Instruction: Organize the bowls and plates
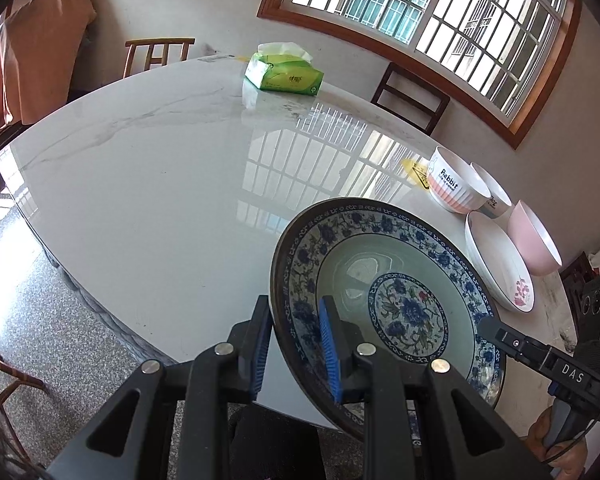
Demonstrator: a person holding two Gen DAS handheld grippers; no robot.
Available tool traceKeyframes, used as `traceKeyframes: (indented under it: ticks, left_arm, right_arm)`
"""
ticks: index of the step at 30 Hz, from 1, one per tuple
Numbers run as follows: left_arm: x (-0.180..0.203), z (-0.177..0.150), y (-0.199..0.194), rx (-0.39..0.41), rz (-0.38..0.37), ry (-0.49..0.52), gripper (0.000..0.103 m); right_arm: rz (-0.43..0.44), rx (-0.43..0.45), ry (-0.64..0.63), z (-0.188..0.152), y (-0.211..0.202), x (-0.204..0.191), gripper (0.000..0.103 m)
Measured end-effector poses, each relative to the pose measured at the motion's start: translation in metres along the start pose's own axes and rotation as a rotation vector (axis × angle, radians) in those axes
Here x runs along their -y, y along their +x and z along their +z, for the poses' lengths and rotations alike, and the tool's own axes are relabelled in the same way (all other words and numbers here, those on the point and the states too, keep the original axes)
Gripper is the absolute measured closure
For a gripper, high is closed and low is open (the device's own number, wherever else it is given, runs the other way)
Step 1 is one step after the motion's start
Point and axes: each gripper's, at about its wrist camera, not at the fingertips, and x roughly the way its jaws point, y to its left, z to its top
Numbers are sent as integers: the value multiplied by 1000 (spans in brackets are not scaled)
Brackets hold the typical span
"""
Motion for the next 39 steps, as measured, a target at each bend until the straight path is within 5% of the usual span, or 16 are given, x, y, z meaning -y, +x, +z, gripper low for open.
traceKeyframes:
  ticks: [12,24,33,39]
  left_arm:
    - [5,-1,-13,87,20,52,71]
    - [20,-15,-17,92,7,106,71]
    - [17,-21,-17,81,-6,104,71]
    - [18,-23,-20,91,-9,106,67]
  right_arm:
    - [-29,15,-18,-1,3,-6,87]
    - [-175,62,-182,-2,9,-29,83]
    - [-334,96,-369,-9,19,-54,69]
    - [-470,139,-521,-20,23,-71,49]
